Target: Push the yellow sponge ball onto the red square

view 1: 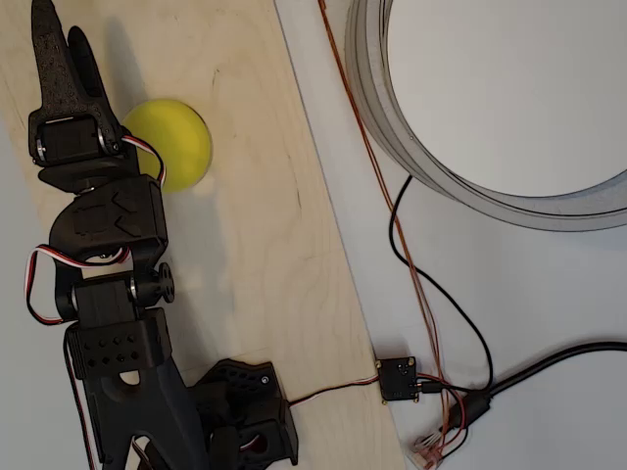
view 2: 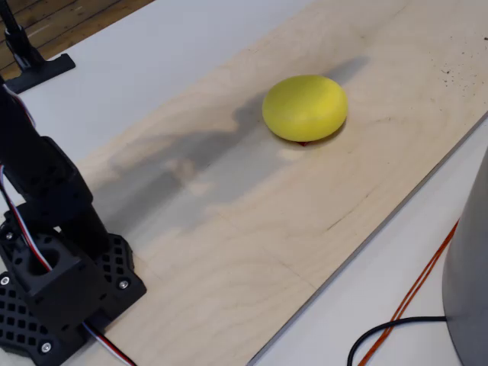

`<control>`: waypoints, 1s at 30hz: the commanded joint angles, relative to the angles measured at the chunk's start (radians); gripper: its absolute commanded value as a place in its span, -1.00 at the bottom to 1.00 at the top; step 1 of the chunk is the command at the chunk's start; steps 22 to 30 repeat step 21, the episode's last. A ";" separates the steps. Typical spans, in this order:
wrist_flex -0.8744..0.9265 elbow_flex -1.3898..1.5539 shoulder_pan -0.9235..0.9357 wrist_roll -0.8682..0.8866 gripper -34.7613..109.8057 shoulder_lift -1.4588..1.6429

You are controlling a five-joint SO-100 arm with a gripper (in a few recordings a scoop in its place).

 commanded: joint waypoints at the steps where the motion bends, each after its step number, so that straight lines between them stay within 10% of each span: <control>1: 0.000 -0.011 0.000 0.009 -0.09 0.061; 6: 0.000 -0.049 0.026 0.101 -0.52 0.048; 30: 0.000 -0.048 0.026 0.086 -0.52 0.046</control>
